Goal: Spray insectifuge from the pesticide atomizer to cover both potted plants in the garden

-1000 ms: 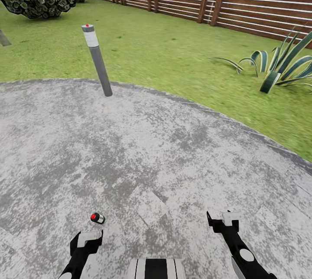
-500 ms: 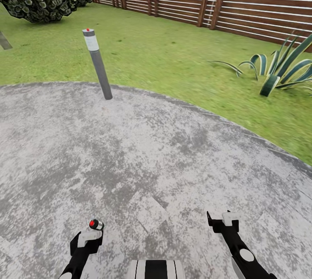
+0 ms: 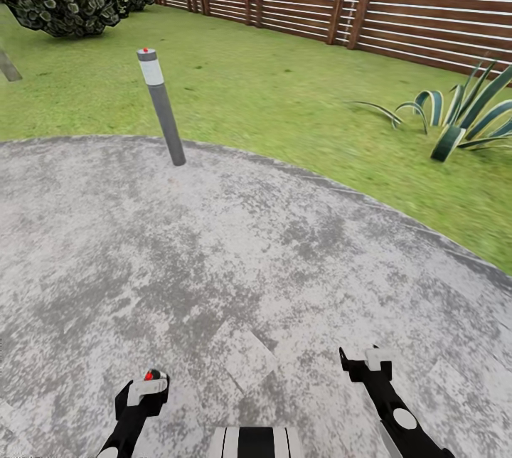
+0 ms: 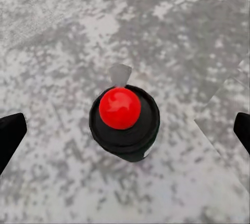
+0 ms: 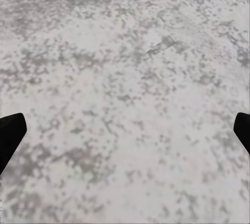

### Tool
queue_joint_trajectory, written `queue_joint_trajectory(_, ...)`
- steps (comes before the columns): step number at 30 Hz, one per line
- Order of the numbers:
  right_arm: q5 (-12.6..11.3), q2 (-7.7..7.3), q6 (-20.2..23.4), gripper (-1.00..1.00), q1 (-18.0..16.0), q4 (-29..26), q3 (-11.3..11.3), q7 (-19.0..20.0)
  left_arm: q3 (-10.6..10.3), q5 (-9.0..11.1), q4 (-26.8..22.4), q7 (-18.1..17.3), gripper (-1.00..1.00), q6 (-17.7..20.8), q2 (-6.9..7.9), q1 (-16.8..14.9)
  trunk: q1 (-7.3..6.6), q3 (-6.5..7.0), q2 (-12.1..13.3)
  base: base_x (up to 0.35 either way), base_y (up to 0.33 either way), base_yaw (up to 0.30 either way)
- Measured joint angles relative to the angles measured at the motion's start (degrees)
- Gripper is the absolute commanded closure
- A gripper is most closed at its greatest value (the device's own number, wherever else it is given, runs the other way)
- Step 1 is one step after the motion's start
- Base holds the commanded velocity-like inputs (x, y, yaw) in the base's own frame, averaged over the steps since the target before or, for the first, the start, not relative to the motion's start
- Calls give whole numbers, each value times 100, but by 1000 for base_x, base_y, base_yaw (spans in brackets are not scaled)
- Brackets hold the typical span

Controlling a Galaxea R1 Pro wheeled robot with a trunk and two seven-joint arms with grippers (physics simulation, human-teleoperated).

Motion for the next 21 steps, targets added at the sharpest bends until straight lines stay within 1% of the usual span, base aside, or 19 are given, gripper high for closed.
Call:
queue_joint_trajectory(5, 0, -1, 0, -100, 1, -1, -3, 0, -4, 2, 1, 0, -100, -2, 0, -1, 0, 0, 0, 19, -14, 70)
queue_joint_trajectory(10, 0, -1, 1, -100, 1, -2, -2, 0, -5, 1, 1, 0, -100, -2, 0, -1, 0, 0, 0, 51, -92, 8)
queue_joint_trajectory(21, 0, -2, 0, -100, 1, -1, -2, 0, -5, 2, 1, 0, -100, -18, 0, -1, 1, 0, 0, 5, -8, 0)
